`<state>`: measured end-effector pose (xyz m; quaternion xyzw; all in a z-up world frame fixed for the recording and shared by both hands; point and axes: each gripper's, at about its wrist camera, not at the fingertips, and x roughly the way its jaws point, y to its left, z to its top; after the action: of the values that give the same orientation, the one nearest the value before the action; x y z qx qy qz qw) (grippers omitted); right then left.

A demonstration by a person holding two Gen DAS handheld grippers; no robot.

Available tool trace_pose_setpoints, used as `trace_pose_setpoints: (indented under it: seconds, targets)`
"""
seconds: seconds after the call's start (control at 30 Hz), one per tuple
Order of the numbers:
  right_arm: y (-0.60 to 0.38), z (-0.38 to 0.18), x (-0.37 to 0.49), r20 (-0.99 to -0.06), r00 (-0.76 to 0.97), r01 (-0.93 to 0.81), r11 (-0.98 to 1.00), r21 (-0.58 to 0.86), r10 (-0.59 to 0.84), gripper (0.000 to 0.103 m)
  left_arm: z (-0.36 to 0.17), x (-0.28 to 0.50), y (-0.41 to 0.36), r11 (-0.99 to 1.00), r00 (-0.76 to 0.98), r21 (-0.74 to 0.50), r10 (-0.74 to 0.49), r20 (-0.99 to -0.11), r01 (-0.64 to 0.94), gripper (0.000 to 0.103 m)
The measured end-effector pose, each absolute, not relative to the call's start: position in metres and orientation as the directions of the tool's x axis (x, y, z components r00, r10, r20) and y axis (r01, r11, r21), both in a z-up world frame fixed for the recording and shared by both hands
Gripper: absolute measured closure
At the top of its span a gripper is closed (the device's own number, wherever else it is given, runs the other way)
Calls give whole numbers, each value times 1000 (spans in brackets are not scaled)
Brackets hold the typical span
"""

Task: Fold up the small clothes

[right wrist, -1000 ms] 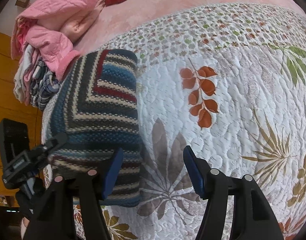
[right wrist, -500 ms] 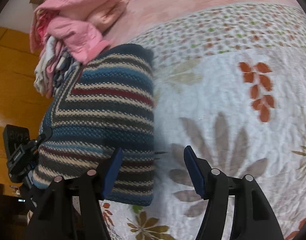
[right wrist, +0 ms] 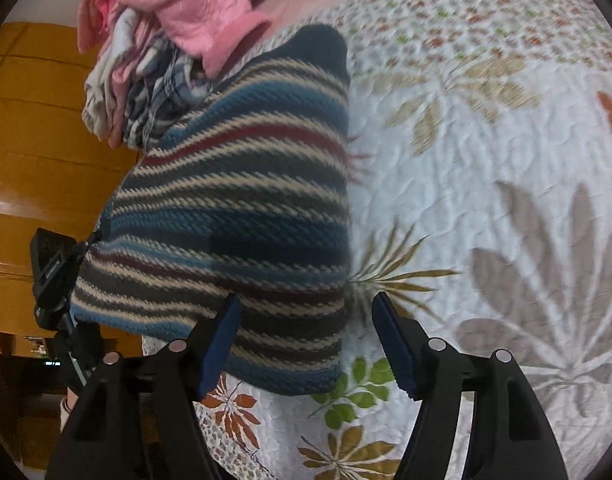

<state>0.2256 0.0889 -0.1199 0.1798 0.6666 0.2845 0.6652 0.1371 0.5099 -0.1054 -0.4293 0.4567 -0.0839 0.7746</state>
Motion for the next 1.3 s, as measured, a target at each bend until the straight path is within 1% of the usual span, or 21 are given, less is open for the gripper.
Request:
trace_pose_setpoints:
  seconds: [0.17,0.3,0.37,0.43,0.47,0.5,0.53,0.6,0.63,0.67,0.8,0.83,0.87,0.93,1.0,1.07,1.1,1.13,1.17,1.23,1.3]
  targets:
    - [114,-129,218,-816,-83,-199,793,576,572,35,-143,133,514,664,478,-679,-508,-717,-313,84]
    - [126,-136,212,-838,-104,-238,805,543,535,35,-161,137,509,676,431,-669,-527,-732,-310,82]
    - [127,-141,210,-845,-114,-233,813,534,522,31,-161,139,508,672,431,-676,-537,-726,-301,81]
    - [127,-145,208,-843,-129,-234,810,538,522,31,-158,140,509,671,419,-675,-541,-729,-307,77]
    - [127,-146,207,-844,-133,-237,810,537,520,35,-155,139,512,671,419,-673,-538,-731,-311,75]
    - [126,-146,206,-842,-135,-239,807,540,523,42,-152,138,514,676,421,-668,-532,-735,-312,75]
    - [126,-145,205,-839,-135,-242,804,543,527,44,-148,137,518,682,427,-661,-521,-739,-311,75]
    - [126,-142,205,-844,-131,-261,803,535,520,54,-135,132,524,685,446,-662,-512,-735,-304,74]
    - [124,-141,204,-848,-129,-273,804,529,514,56,-128,128,525,685,453,-667,-515,-728,-293,74]
    - [122,-140,204,-849,-127,-276,804,527,513,58,-122,127,524,682,455,-675,-524,-720,-282,70]
    - [121,-137,205,-858,-123,-292,808,511,498,59,-110,121,505,686,400,-684,-571,-717,-248,62]
    - [121,-136,205,-861,-122,-295,811,506,493,59,-112,121,498,702,372,-666,-565,-737,-252,57]
    - [120,-135,205,-863,-122,-295,812,504,491,59,-115,121,491,721,343,-642,-552,-760,-262,55]
    - [119,-134,205,-863,-122,-297,812,503,490,59,-124,122,479,749,290,-599,-528,-798,-285,52]
    - [124,-133,207,-863,-122,-299,811,504,491,59,-128,123,473,746,271,-598,-534,-800,-294,52]
    - [129,-131,210,-862,-123,-305,807,505,492,60,-129,126,469,747,267,-597,-536,-801,-293,54]
    - [130,-130,211,-861,-123,-308,806,506,493,61,-129,127,466,763,260,-578,-518,-815,-290,58]
    - [130,-129,212,-860,-123,-309,804,507,495,61,-130,128,463,775,252,-564,-507,-824,-287,74]
    - [130,-129,212,-859,-124,-309,803,510,497,62,-133,129,460,779,244,-559,-505,-828,-284,80]
    - [130,-129,212,-858,-125,-314,800,511,499,63,-138,130,457,799,225,-533,-485,-845,-278,87]
    - [130,-128,212,-858,-126,-320,798,510,498,64,-145,129,456,843,194,-479,-442,-876,-243,88]
